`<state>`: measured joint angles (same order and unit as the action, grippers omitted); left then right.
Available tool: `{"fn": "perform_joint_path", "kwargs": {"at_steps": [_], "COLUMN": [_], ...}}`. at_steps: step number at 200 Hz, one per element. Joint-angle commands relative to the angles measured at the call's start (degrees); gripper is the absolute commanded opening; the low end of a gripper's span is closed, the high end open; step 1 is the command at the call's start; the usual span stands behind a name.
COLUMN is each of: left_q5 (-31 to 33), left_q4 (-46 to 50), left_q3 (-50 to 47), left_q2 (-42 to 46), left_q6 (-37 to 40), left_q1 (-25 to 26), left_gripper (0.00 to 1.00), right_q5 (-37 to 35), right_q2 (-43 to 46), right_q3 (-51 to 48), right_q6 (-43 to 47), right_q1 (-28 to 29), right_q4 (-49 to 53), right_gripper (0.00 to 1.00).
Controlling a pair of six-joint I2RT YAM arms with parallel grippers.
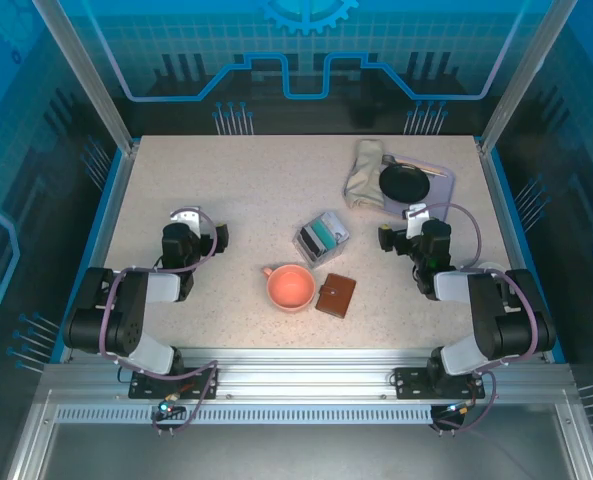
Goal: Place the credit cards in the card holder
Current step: Move the distractor to the middle-left of the table.
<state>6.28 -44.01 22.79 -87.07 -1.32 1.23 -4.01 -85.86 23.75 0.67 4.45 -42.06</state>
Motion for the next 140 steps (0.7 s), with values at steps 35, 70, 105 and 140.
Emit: {"fn": "perform_joint_path", "kwargs": {"at_steps": [35, 70, 105, 140], "left_q5": [-1.1, -1.2, -1.2, -3.3], "left_q4": [-0.6, -0.5, -0.5, -0.7], "left_q3": [1.2, 1.3, 1.3, 0.5], "left_q2": [0.3, 0.2, 0.3, 1.6], "left_q6": [1.0, 1.0, 1.0, 1.8], "left_q1": [-0.5, -0.5, -0.5, -0.4], "left_gripper": [0.99, 0.99, 0.99, 0.99], "right_q5": [0.7, 0.7, 0.7, 1.3], "right_q2": [-0.5, -0.4, -0.4, -0.1], "right_q3": [0.9, 1.0, 0.9, 0.9], "right_q6": [-0.1, -0.1, 0.0, 0.6], "right_q1": [-1.0, -1.0, -1.0, -0.6], "right_q4": [-1.3, -1.3, -1.4, -1.3], "right_gripper": [1.0, 1.0, 1.0, 1.0]}}
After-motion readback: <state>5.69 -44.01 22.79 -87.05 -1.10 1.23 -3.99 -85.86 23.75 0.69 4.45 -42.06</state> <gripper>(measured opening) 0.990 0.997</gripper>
